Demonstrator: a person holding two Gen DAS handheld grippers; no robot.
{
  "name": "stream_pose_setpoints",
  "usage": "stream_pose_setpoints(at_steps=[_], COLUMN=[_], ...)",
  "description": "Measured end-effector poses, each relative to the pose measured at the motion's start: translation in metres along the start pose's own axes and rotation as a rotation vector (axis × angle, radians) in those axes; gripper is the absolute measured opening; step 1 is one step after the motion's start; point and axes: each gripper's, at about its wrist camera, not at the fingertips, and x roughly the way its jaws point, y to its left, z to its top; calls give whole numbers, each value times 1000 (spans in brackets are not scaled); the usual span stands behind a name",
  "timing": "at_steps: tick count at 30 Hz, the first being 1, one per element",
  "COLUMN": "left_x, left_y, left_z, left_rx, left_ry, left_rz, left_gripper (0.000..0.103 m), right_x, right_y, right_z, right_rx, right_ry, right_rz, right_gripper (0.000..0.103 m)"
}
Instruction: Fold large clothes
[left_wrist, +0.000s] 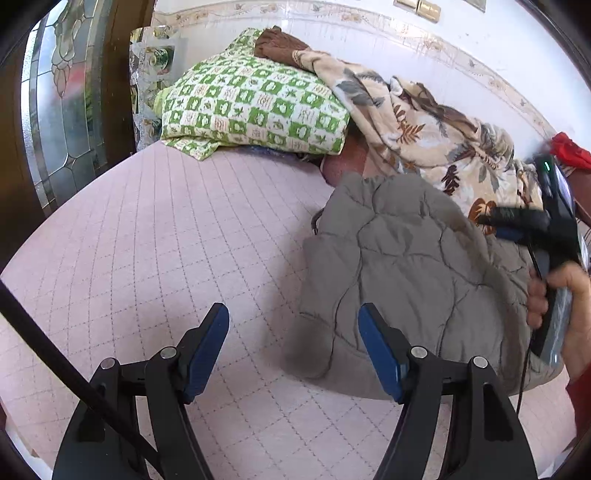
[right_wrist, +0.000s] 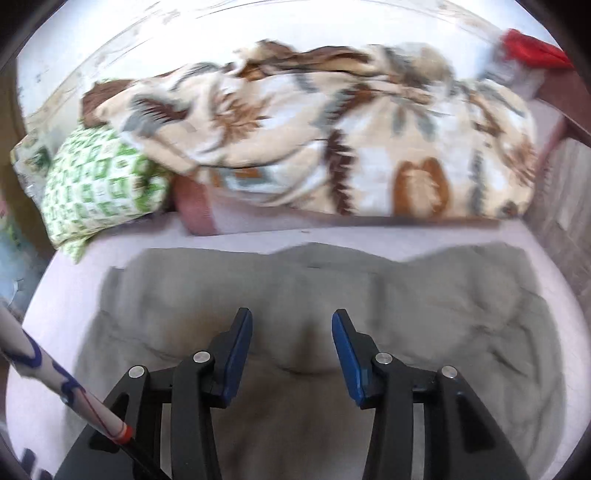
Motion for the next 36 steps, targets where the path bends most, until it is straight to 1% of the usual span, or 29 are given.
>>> stream_pose_setpoints(at_steps=[1,3,4,6,7,9,11,13,15,16,18,19,20,21,22,23,24,26,28,30,31,33,34,35,36], left_x=[1,3,4,6,7,9,11,13,14,14,14,14,14,15,16,17,17,18,17,10,7,-7,-13,-27,-39], left_y=[0,-1,-2,-6,-8,-11,-11,-12,-12,-12,-14,-14,-15,-15,-17,-18,-18,-19,-21,-23,-24,-25,-25,-26,-27], left_z=[0,-1,-1,-2,-3,-4,-6,-6,-7,-8,-10,-10,-11,-11,-12,-13,-13,-14,-14,-14,-14,-14,-14,-15,-15], left_rx=[0,-1,3,25,35,46,48,43,41,43,46,46,47,49,54,57,60,63,70,81,84,78,73,62,59], left_ry=[4,13,14,13,13,13,18,25,29,30,30,30,31,34,38,38,37,26,7,-30,-43,-96,-115,-160,-200], left_rz=[0,-1,-2,9,15,22,29,27,29,30,31,31,31,30,32,36,42,51,68,94,106,147,161,184,192], left_gripper=[72,72,72,72,72,72,72,72,72,72,72,72,72,72,72,72,72,72,72,72,72,72,77,80,87], right_x=[12,37,59,83,92,95,78,46,23,10,4,6,11,21,26,38,49,53,36,14,-2,-42,-53,-69,-88], right_y=[13,25,32,39,39,37,31,14,-9,-30,-60,-86,-103,-127,-141,-166,-186,-201,-197,-186,-177,-157,-149,-141,-133], right_z=[1,-2,-7,-13,-14,-10,-3,1,4,5,3,0,-2,-7,-10,-16,-21,-27,-24,-23,-25,-38,-43,-53,-66], right_rx=[-9,-12,-28,-70,-79,-74,-71,-54,-48,-39,-18,-1,13,49,82,159,231,295,292,251,220,147,125,90,59], right_ry=[15,61,97,110,111,118,106,46,5,-14,-13,-6,7,38,57,95,136,154,109,69,45,1,-4,-8,-12], right_rz=[17,31,7,-41,-53,-52,-38,-23,-30,-69,-140,-208,-253,-306,-317,-300,-257,-222,-233,-242,-240,-220,-215,-206,-201], right_gripper=[48,50,51,56,56,57,57,57,63,64,64,64,64,64,65,67,67,67,67,67,67,68,69,70,71])
